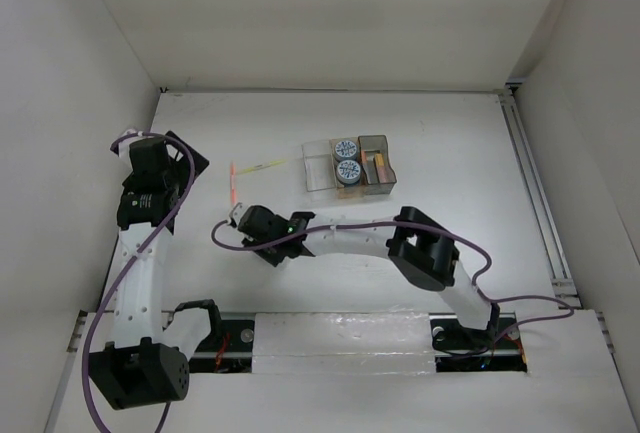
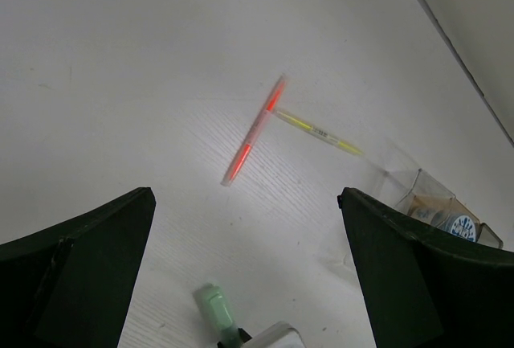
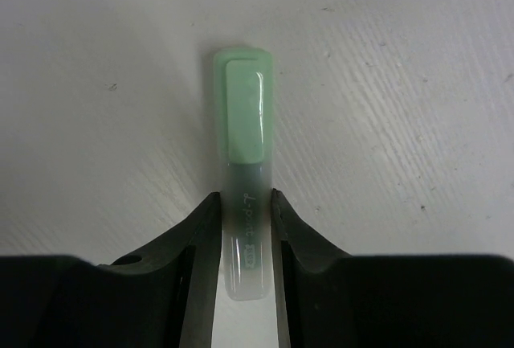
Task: Sort the stationery into containers
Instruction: Pick up the pen from the center of the board, then place the pen in the storage box.
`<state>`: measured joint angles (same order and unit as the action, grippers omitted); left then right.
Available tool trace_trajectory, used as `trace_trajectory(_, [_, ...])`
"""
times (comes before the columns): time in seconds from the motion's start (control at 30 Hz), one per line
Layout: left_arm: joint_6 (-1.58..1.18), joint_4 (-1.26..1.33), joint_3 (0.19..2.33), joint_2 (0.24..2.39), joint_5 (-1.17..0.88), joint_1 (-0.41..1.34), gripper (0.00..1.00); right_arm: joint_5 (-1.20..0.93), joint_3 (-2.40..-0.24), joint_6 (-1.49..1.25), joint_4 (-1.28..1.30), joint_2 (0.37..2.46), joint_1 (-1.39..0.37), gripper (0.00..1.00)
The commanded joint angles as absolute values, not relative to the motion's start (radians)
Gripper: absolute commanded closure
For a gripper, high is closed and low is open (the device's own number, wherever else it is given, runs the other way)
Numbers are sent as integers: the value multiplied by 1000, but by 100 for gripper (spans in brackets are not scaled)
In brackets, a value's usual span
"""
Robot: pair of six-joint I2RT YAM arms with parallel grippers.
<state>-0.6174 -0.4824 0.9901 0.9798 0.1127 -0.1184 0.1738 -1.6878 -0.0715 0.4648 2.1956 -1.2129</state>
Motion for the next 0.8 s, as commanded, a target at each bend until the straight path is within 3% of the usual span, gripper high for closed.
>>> trace_trajectory(0.0, [-604, -451, 989, 973, 107, -118, 0, 209, -1735, -149, 440, 2096, -1169, 100])
trace_trajectory(0.33, [-538, -408, 965, 1048, -60, -118, 0, 210, -1698, -342, 426, 1927, -818, 100])
trace_trajectory(0.77, [-520, -399, 956, 1038, -81, -118, 0, 244, -1629, -354, 483, 1927, -508, 100])
